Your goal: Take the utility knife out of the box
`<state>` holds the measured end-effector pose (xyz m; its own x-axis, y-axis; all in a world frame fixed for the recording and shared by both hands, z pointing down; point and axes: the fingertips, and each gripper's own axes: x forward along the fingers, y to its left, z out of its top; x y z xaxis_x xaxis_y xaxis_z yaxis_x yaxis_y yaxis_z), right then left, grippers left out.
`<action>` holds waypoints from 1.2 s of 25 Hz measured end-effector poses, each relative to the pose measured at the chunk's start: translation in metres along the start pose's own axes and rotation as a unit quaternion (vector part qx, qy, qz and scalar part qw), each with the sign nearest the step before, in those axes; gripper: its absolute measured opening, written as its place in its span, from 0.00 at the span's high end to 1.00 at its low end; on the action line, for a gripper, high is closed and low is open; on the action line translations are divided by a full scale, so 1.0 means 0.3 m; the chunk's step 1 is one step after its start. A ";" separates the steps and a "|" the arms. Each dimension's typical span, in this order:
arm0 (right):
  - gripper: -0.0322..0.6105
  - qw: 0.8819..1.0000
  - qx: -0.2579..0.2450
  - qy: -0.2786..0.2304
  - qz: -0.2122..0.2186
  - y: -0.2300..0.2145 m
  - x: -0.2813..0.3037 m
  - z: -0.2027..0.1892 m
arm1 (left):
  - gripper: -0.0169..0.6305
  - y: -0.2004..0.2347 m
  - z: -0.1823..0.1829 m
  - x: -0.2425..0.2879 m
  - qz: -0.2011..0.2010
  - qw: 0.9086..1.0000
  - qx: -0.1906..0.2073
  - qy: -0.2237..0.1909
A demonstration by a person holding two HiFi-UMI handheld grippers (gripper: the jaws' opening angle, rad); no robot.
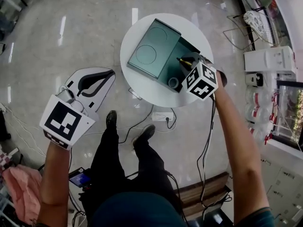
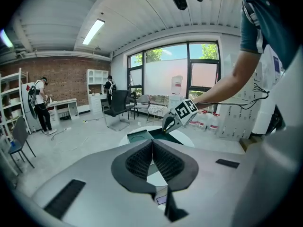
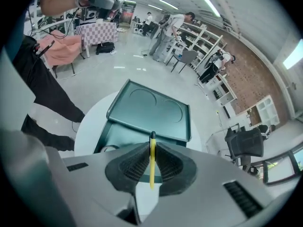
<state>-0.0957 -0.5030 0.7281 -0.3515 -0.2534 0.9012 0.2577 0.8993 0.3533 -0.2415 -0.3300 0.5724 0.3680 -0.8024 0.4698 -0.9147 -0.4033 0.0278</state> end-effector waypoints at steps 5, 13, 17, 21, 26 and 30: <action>0.85 0.998 0.045 -0.030 -0.036 -0.007 -0.196 0.039 | 0.94 -0.057 0.102 -0.071 0.001 1.000 0.015 -0.010; 0.85 0.982 0.149 -0.085 -0.083 -0.012 -0.537 0.084 | 0.95 -0.144 0.294 -0.189 -0.002 0.999 0.037 -0.027; 0.85 0.966 0.206 -0.118 -0.107 -0.004 -0.685 0.104 | 0.94 -0.178 0.377 -0.232 -0.004 0.998 0.049 -0.037; 0.85 0.944 0.261 -0.158 -0.122 0.007 -0.861 0.127 | 0.94 -0.228 0.467 -0.284 -0.010 0.997 0.056 -0.050; 0.85 0.911 0.320 -0.222 -0.134 0.034 -1.096 0.170 | 0.94 -0.287 0.558 -0.352 -0.016 0.996 0.066 -0.060; 0.85 0.873 0.372 -0.284 -0.138 0.042 -1.284 0.192 | 0.94 -0.336 0.669 -0.395 -0.024 0.994 0.075 -0.078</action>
<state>-0.0089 -0.3735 0.3711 -0.7517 -0.4688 0.4639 -0.4888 0.8682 0.0853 -0.1594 -0.2827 0.3369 0.4431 -0.8339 0.3290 -0.8644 -0.4948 -0.0899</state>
